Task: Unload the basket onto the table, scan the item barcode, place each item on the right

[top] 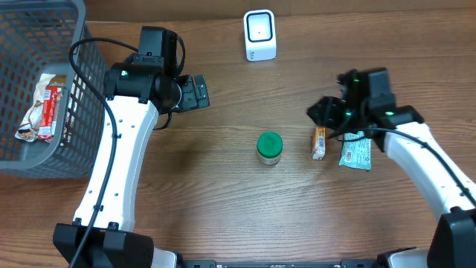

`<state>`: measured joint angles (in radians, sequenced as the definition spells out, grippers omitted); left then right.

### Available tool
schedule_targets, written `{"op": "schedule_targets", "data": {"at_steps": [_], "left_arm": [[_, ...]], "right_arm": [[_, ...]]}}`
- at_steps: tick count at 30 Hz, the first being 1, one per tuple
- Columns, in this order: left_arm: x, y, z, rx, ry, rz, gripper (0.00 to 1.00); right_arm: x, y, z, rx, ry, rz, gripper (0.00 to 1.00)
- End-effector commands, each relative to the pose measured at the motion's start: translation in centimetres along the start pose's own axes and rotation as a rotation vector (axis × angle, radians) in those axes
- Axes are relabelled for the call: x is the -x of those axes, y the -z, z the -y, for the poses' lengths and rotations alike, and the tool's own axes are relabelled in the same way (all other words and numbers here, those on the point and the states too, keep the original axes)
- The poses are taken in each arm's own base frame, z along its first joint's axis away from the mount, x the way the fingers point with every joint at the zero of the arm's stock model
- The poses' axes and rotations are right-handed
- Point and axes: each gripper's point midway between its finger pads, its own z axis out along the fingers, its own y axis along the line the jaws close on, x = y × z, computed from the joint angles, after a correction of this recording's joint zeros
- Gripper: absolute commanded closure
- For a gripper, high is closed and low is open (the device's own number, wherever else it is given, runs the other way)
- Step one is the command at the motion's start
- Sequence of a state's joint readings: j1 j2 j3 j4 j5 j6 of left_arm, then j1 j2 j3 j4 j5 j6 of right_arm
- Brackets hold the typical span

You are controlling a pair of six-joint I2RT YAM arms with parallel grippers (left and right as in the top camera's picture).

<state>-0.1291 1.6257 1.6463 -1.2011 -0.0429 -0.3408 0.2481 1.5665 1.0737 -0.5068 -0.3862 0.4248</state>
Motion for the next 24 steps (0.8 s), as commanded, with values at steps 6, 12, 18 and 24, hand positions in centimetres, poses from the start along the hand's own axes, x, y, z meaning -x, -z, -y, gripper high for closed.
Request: {"op": "schedule_targets", "data": {"at_steps": [6, 12, 18, 24], "left_arm": [[0.4, 0.4, 0.0, 0.005, 0.002, 0.02, 0.0], [0.4, 0.4, 0.0, 0.005, 0.002, 0.02, 0.0], [0.4, 0.4, 0.0, 0.005, 0.002, 0.02, 0.0], [0.4, 0.4, 0.0, 0.005, 0.002, 0.02, 0.0]], "right_arm": [[-1.0, -1.9, -6.1, -0.102, 0.157, 0.134, 0.45], [-2.1, -1.9, -6.3, -0.27, 0.249, 0.223, 0.39], [-3.4, -2.3, -7.2, -0.274, 0.288, 0.213, 0.37], [-4.8, -3.9, -7.1, -0.288, 0.31, 0.167, 0.34]]}}
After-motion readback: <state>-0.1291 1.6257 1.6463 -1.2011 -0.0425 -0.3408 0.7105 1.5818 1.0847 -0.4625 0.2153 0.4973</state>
